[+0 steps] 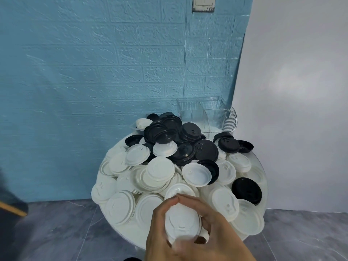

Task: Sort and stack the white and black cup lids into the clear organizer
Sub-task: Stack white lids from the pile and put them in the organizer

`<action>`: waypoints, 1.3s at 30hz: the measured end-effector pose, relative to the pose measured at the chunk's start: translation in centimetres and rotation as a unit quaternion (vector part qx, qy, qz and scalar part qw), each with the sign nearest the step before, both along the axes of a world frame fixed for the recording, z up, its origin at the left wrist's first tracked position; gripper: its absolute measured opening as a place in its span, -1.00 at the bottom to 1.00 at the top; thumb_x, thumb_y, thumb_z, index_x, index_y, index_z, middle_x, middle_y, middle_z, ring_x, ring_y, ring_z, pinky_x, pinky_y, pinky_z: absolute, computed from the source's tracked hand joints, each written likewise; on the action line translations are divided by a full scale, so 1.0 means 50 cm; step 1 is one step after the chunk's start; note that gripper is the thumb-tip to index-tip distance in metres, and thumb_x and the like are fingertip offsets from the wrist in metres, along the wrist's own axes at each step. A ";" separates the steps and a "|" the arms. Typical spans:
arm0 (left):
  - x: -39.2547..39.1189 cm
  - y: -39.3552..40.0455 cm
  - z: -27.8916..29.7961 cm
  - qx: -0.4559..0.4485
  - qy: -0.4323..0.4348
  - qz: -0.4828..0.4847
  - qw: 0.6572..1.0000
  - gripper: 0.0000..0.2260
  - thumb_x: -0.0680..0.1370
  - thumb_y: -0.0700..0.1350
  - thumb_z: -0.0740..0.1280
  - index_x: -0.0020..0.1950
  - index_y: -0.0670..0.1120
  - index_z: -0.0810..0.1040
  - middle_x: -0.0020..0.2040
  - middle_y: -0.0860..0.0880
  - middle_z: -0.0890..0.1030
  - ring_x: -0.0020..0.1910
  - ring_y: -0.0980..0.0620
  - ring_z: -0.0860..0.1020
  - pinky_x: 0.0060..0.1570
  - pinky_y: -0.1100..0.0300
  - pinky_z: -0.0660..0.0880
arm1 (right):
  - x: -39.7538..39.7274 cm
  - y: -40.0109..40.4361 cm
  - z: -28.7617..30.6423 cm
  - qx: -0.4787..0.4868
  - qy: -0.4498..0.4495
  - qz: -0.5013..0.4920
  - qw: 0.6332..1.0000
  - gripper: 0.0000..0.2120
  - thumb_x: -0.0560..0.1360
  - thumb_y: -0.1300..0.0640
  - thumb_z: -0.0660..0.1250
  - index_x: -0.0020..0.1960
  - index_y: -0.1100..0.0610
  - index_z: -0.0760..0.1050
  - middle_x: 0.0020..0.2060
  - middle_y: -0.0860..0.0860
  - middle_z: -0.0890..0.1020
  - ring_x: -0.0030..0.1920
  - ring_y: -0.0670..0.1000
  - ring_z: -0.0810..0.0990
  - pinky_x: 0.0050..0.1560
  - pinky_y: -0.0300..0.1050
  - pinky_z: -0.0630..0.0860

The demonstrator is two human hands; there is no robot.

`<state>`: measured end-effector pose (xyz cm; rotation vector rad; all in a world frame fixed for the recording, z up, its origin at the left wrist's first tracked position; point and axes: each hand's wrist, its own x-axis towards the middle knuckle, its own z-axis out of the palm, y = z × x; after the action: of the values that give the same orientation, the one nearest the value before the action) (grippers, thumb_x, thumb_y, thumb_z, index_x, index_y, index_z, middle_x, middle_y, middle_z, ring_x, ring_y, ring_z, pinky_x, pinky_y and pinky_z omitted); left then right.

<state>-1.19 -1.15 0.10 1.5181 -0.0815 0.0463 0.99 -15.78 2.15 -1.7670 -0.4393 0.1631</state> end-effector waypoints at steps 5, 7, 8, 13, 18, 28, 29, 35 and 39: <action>-0.007 -0.040 -0.020 0.099 -0.113 0.097 0.984 -0.25 0.07 0.02 0.65 0.24 -0.07 0.59 0.36 0.11 0.61 0.38 0.14 0.55 0.28 0.19 0.53 | 0.013 -0.006 -0.014 0.087 0.085 -0.094 0.988 -0.58 0.30 0.13 0.59 0.12 -0.13 0.68 0.02 0.01 0.75 0.09 0.04 0.71 0.08 -0.07 0.65; -0.007 -0.042 -0.017 0.083 -0.140 0.067 0.984 -0.27 0.10 0.18 0.55 0.23 -0.06 0.60 0.42 0.15 0.52 0.42 0.29 0.45 0.25 0.45 0.42 | 0.015 -0.010 -0.010 0.084 0.080 -0.098 0.988 -0.51 0.25 0.18 0.57 0.11 -0.20 0.65 0.02 0.00 0.74 0.02 0.06 0.73 0.05 0.01 0.67; -0.005 -0.039 -0.017 0.075 -0.129 0.061 0.987 -0.28 0.10 0.22 0.51 0.21 -0.03 0.61 0.41 0.15 0.51 0.42 0.33 0.43 0.23 0.50 0.38 | 0.016 -0.011 -0.008 0.082 0.071 -0.096 0.990 -0.47 0.23 0.20 0.56 0.11 -0.23 0.63 0.06 -0.05 0.72 0.01 0.06 0.73 0.00 -0.01 0.67; -0.008 -0.037 -0.022 0.135 -0.131 0.088 0.978 -0.25 0.00 0.19 0.56 0.19 0.38 0.50 0.12 0.24 0.64 0.19 0.26 0.59 0.02 0.51 0.44 | 0.018 -0.025 -0.012 0.078 0.062 -0.082 0.992 -0.31 0.16 0.24 0.59 0.14 -0.32 0.54 0.13 -0.22 0.63 -0.09 0.04 0.74 -0.10 -0.12 0.62; 0.007 -0.035 -0.045 0.146 -0.115 0.092 0.978 -0.26 0.02 0.11 0.60 0.16 0.44 0.48 0.16 0.32 0.59 0.17 0.26 0.60 0.00 0.47 0.49 | 0.013 -0.025 -0.021 0.043 0.015 -0.110 0.993 -0.43 0.27 0.17 0.63 0.14 -0.28 0.55 0.08 -0.18 0.66 -0.06 0.02 0.72 -0.05 -0.14 0.64; 0.051 -0.012 -0.057 0.125 -0.107 0.092 0.982 -0.22 0.01 0.12 0.57 0.23 0.13 0.56 0.18 0.21 0.64 0.21 0.27 0.55 0.14 0.48 0.41 | 0.049 -0.135 -0.068 -0.361 -0.097 -0.241 0.896 -0.25 0.36 -0.40 0.41 0.48 -0.34 0.21 0.38 -0.34 0.23 0.44 -0.15 0.18 0.42 -0.11 0.17; 0.056 -0.013 -0.055 0.127 -0.110 0.094 0.981 -0.23 0.02 0.11 0.58 0.24 0.14 0.56 0.18 0.27 0.62 0.21 0.29 0.54 0.13 0.51 0.39 | 0.052 -0.135 -0.072 -0.342 -0.098 -0.242 0.903 -0.25 0.37 -0.37 0.44 0.48 -0.32 0.24 0.36 -0.33 0.27 0.42 -0.15 0.24 0.40 -0.15 0.18; 0.082 -0.015 -0.041 0.124 -0.096 0.089 0.984 -0.25 0.07 0.02 0.64 0.23 0.32 0.54 0.21 0.27 0.61 0.27 0.19 0.54 0.27 0.24 0.45 | 0.050 -0.150 -0.056 -0.227 -0.151 -0.309 0.911 -0.30 0.28 -0.27 0.57 0.37 -0.27 0.44 0.27 -0.36 0.47 0.30 -0.11 0.48 0.31 0.01 0.45; 0.101 -0.015 -0.026 0.126 -0.094 0.102 0.982 -0.22 0.07 0.16 0.62 0.26 0.43 0.45 0.25 0.25 0.60 0.29 0.19 0.53 0.31 0.12 0.50 | 0.053 -0.130 -0.009 -0.124 -0.175 -0.290 0.933 -0.36 0.30 -0.37 0.51 0.33 -0.30 0.45 0.26 -0.34 0.54 0.24 -0.12 0.55 0.20 0.05 0.55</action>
<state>3.88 -1.92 -1.19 1.7685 -0.0849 0.3541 3.62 -22.28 1.68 -2.1085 -0.1311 -0.5450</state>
